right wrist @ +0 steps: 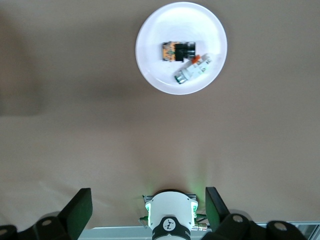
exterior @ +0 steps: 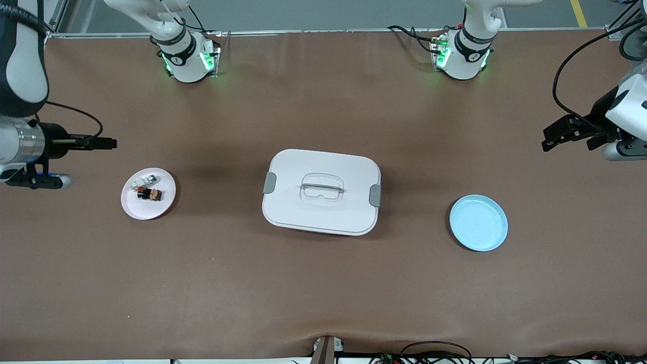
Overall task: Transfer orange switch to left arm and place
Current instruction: 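Lower the right gripper over the orange switch on the pink plate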
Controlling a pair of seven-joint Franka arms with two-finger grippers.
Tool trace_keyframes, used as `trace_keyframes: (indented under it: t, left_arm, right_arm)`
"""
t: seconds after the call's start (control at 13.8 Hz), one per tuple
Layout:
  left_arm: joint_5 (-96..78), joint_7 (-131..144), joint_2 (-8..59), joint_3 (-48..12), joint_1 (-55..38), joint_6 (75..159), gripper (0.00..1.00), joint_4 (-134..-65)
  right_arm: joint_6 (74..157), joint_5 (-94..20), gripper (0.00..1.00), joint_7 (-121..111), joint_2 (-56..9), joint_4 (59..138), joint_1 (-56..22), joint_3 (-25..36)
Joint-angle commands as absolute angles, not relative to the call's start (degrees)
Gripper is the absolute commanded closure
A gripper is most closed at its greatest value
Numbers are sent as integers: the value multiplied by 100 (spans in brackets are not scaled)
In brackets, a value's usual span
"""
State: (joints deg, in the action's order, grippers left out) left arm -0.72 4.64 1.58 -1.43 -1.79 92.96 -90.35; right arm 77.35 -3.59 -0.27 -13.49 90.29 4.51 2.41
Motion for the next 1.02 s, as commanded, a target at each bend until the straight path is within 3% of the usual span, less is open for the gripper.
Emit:
trace_keyframes:
  t: [0.0, 0.58, 0.94]
  left_arm:
    - [-79, 501, 202, -149, -211, 9185, 0, -8903]
    - [-79, 492, 202, -149, -211, 9185, 0, -8851]
    - [-88, 483, 211, -149, -167, 9185, 0, -8859]
  right_arm:
    - [7944, -501, 0, -44, -1494, 8920, 694, 193]
    - [9736, -256, 0, -341, -1556, 9728, 475, 176]
    - [11308, -141, 0, -747, -1459, 10870, 387, 176]
